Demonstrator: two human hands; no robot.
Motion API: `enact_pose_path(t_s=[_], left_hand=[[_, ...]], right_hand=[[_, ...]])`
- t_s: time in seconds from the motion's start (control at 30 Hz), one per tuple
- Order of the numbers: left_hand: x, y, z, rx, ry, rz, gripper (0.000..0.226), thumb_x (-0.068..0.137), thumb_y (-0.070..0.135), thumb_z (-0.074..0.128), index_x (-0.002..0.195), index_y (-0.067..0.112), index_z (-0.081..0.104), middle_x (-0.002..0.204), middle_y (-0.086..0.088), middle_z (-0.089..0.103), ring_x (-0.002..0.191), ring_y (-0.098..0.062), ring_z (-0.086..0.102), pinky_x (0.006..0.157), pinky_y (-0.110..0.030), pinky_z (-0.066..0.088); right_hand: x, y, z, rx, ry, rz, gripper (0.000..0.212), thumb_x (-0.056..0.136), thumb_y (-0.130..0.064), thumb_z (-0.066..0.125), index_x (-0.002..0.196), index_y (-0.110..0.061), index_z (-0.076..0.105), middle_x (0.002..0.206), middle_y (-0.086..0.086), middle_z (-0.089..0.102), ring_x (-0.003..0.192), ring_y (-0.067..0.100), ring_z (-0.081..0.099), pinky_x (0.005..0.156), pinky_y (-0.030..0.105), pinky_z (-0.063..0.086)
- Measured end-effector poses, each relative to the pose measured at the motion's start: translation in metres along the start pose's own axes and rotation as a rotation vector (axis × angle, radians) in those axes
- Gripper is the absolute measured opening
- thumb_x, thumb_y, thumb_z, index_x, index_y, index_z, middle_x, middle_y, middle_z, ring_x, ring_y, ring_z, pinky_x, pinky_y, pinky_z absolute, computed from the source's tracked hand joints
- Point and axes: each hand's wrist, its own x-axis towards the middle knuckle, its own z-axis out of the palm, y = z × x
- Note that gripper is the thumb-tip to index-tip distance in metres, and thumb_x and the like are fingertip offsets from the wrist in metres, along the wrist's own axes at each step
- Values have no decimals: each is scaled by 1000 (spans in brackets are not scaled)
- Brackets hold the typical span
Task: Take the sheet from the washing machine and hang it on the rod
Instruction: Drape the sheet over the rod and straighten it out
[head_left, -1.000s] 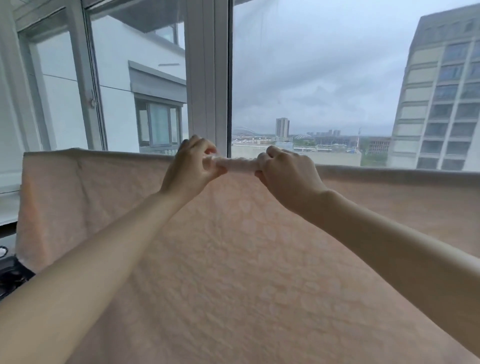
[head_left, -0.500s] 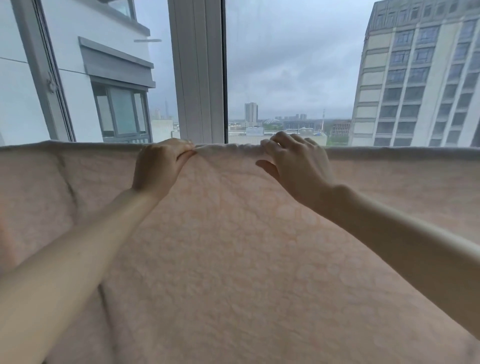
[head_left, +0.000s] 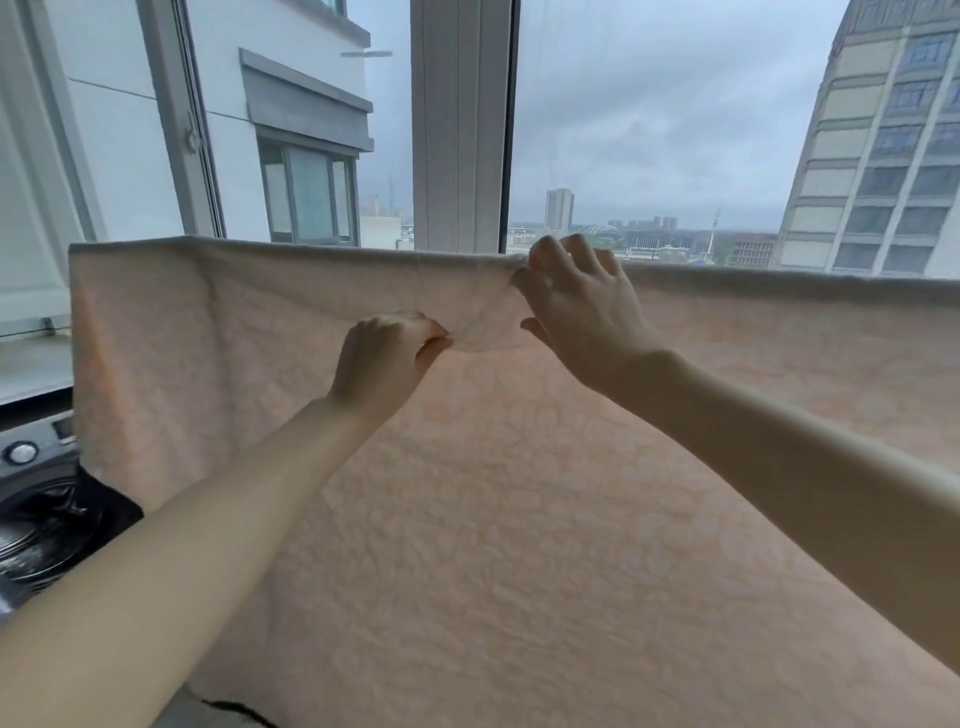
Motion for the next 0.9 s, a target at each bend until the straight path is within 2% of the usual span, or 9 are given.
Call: enact_pose_path(t_s=[0.07, 0.13, 0.33, 0.43, 0.53, 0.63, 0.77, 0.9], left_hand=[[-5, 8, -1, -11, -24, -11, 13, 87, 22, 69, 91, 12, 76, 85, -3, 75, 71, -21, 69, 66, -27, 52], [-8, 14, 0, -31, -65, -23, 13, 87, 23, 69, 92, 13, 76, 87, -2, 75, 71, -19, 68, 67, -28, 54], [10, 1, -11, -128, -157, -68, 16, 91, 23, 64, 99, 13, 74, 92, 0, 73, 79, -17, 65, 71, -25, 48], [26, -21, -23, -144, -102, -110, 18, 93, 21, 60, 105, 12, 70, 99, -3, 70, 85, -16, 64, 78, -33, 54], [48, -51, -30, -43, 9, -169, 22, 92, 6, 56, 112, 6, 65, 108, -9, 66, 96, -22, 62, 86, -38, 53], [64, -87, -30, 81, -58, -252, 34, 89, -1, 51, 121, 5, 61, 121, -12, 60, 115, -29, 54, 96, -46, 46], [63, -117, -29, 129, -146, -226, 20, 90, 1, 54, 98, 6, 72, 103, -14, 67, 99, -32, 60, 89, -44, 49], [68, -135, -34, 120, -114, -139, 18, 90, 6, 59, 96, 8, 76, 93, -12, 71, 87, -33, 65, 82, -46, 53]], right_hand=[[0, -4, 3, -38, 10, -44, 43, 73, -19, 78, 110, -8, 59, 113, 14, 55, 106, 34, 51, 85, 48, 47], [1, -5, 6, -80, 26, -64, 43, 70, -12, 79, 108, -11, 59, 112, 11, 55, 104, 32, 51, 84, 46, 46], [8, -3, 13, -120, 141, -142, 20, 67, 0, 73, 80, -12, 65, 88, 4, 61, 87, 28, 57, 75, 39, 45], [6, -9, 16, -70, 198, -175, 19, 69, -2, 74, 79, -15, 64, 77, 0, 60, 80, 25, 56, 74, 36, 42], [4, -15, 15, -25, 197, -163, 18, 71, -4, 76, 80, -16, 65, 75, -2, 59, 78, 23, 56, 73, 36, 43], [5, -16, 17, 6, 141, -178, 19, 71, -2, 76, 80, -15, 65, 76, -2, 58, 74, 22, 55, 69, 34, 44], [5, -15, 23, 29, 32, -177, 17, 73, -1, 76, 78, -13, 66, 75, -1, 57, 71, 21, 54, 62, 33, 49], [16, -20, 23, 64, 6, -165, 12, 78, -12, 77, 74, -14, 67, 73, -1, 59, 71, 21, 57, 59, 34, 52]])
